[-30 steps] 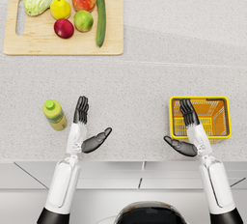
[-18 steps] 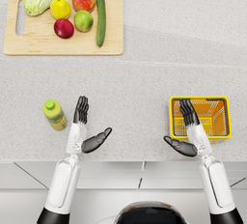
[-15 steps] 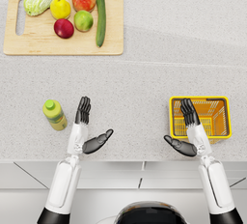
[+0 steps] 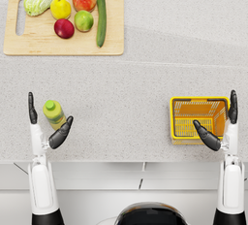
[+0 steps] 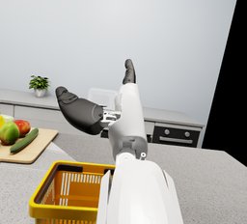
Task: Pick up the green tea and place it into the yellow basket
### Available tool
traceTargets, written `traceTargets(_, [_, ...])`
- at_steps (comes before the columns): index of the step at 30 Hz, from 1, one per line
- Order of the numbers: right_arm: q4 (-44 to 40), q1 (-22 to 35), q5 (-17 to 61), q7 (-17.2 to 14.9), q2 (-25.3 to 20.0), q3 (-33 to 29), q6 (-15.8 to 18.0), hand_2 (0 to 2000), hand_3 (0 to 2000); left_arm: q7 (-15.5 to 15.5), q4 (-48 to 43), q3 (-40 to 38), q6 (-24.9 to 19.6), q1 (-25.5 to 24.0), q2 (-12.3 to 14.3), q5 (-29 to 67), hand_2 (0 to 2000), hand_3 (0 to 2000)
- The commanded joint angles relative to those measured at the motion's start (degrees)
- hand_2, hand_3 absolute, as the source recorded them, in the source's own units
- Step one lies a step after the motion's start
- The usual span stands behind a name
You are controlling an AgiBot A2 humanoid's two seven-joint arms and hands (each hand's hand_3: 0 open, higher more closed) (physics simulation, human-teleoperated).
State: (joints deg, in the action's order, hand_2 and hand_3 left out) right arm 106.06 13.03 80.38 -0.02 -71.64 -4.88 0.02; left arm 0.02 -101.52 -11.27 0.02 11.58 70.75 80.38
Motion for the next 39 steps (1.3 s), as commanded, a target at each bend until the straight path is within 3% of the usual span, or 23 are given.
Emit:
traceTargets(1, [-0.1,-0.8,0.3,0.0,-0.1,0.4,0.0,0,0,0.0,9.3,-1.5,0.0,-1.0,0.4,0.3,0,0])
traceTargets(6, [0.6,-0.7,1.1,0.0,-0.6,0.9,0.0,0,0,0.0,20.6,2.4,0.0,0.1,0.6,1.0,0,0])
traceTargets(15, [2.3,-3.8,1.2,0.0,-1.3,3.3,0.0,0,0,0.0,44.0,5.7,0.0,11.5,1.9,1.2,0,0])
traceTargets(22, [1.9,-4.8,1.2,0.0,-1.9,2.8,0.0,0,0,0.0,55.5,7.9,0.0,17.7,3.2,1.2,0,0])
traceTargets(23, [1.7,-4.9,1.2,0.0,-1.9,2.5,0.0,0,0,0.0,55.5,7.7,0.0,17.7,3.3,1.2,1361,327])
traceTargets(24, [1.5,-4.7,1.2,0.0,-2.0,2.6,0.0,0,0,0.0,55.2,7.9,-0.2,17.5,3.4,1.2,2000,653])
traceTargets(28, [2.1,-5.1,1.2,0.0,-2.4,2.9,0.0,0,0,-0.2,53.0,8.8,-2.0,16.0,3.3,1.3,2000,1960])
traceTargets(30, [2.2,-4.7,1.2,0.0,-2.6,3.7,0.0,0,0,-0.4,45.3,9.3,-1.3,12.7,3.1,1.3,2000,2000])
traceTargets(32, [2.8,-3.7,1.2,0.0,-3.0,6.0,0.0,0,0,-0.3,30.2,8.9,-1.4,10.1,3.3,1.3,2000,2000])
traceTargets(35, [3.5,0.0,1.2,0.0,-5.3,12.8,0.0,0,0,0.1,14.0,11.2,-3.1,12.8,3.9,1.3,2000,2000])
traceTargets(39, [1.0,3.3,1.2,0.0,-8.7,17.8,0.0,0,0,-0.3,6.8,14.9,-4.7,16.8,5.2,1.2,2000,2000])
